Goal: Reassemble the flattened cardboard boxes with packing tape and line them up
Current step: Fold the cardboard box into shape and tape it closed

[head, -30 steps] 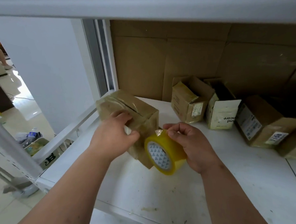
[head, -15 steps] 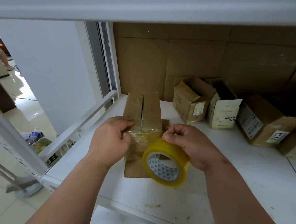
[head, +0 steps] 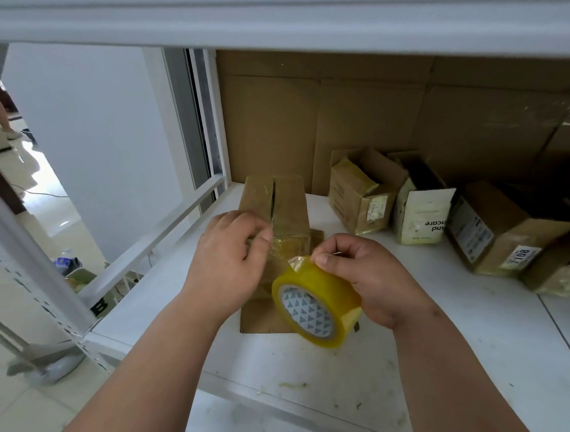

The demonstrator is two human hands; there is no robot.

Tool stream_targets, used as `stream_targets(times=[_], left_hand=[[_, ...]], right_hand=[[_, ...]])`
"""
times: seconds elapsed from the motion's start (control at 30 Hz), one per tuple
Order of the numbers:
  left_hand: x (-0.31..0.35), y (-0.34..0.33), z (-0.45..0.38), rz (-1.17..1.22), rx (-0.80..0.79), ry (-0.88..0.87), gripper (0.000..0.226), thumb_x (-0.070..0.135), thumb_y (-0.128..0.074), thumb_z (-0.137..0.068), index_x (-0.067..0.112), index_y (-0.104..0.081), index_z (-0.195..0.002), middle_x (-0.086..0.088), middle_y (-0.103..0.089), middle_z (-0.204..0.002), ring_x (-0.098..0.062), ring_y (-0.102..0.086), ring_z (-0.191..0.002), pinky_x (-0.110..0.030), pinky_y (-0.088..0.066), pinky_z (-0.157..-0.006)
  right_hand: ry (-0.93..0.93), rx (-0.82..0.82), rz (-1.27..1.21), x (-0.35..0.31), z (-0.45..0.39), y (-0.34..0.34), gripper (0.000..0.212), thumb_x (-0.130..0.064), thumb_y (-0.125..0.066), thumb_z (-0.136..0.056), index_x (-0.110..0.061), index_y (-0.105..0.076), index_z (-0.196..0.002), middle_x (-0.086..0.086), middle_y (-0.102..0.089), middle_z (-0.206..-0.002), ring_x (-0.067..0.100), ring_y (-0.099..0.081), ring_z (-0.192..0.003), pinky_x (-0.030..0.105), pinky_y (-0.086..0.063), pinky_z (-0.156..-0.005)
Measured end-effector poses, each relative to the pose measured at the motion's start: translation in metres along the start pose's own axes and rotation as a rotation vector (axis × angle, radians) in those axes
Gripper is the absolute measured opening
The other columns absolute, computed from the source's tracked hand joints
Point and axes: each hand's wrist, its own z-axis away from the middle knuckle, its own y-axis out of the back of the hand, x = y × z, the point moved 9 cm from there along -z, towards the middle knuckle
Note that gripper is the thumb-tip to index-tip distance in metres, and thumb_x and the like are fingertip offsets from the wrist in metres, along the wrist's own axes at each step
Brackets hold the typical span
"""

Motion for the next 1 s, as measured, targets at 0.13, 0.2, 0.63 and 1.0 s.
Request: stream_targets(times=[0.13,0.2,0.63,1.0], left_hand=[[0.017,-0.002,0.005,0.089,-0.133,0.058,0.045,0.071,-0.044,-0.084,0.032,-0.065,-0.087,0.016,-0.062,-0.089,0.001,-0.055,-0.085,-0.018,-0.039,-0.067],[0.023,-0.012,0.010,0.108,-0.284,0.109,0.037,0.069,-0.057,-0.082,0.034,-0.067,-0.084,0.015,-0.064,-0.083,0.003,-0.058,-0.077,-0.014,-0.042,-0.059],[0.040,-0.004,0.028,-0.137,-0.313,0.156,0.015,0.035,-0.061,-0.094,0.026,-0.066,-0.083,0.011,-0.060,-0.073,-0.005,-0.054,-0.066,-0.015,-0.034,-0.052],[0.017,0.025,0.037,0.095,-0.075,0.423,0.023,0.024,-0.065,-0.093,0.017,-0.061,-0.071,0.000,-0.066,-0.076,-0.023,-0.067,-0.069,-0.038,-0.054,-0.065]], right_hand=[[0.010,-0.002,-0.029,-0.003,0.005,-0.004,0.020,-0.017,-0.066,-0.092,-0.025,-0.072,-0.074,-0.002,-0.070,-0.083,0.021,-0.065,-0.085,0.049,-0.054,-0.088],[0.028,-0.006,-0.039,-0.006,0.007,-0.007,0.017,-0.017,-0.068,-0.091,-0.023,-0.073,-0.076,0.004,-0.072,-0.086,0.028,-0.067,-0.088,0.052,-0.054,-0.088],[0.145,0.057,0.093,-0.024,0.032,-0.012,0.022,-0.018,-0.068,-0.091,-0.038,-0.075,-0.092,-0.011,-0.066,-0.104,0.001,-0.064,-0.096,0.026,-0.053,-0.091],[0.047,-0.332,-0.223,0.012,0.050,-0.020,0.101,-0.022,-0.085,-0.059,-0.031,-0.034,-0.145,-0.002,-0.069,-0.121,0.017,-0.066,-0.112,0.031,-0.054,-0.087]])
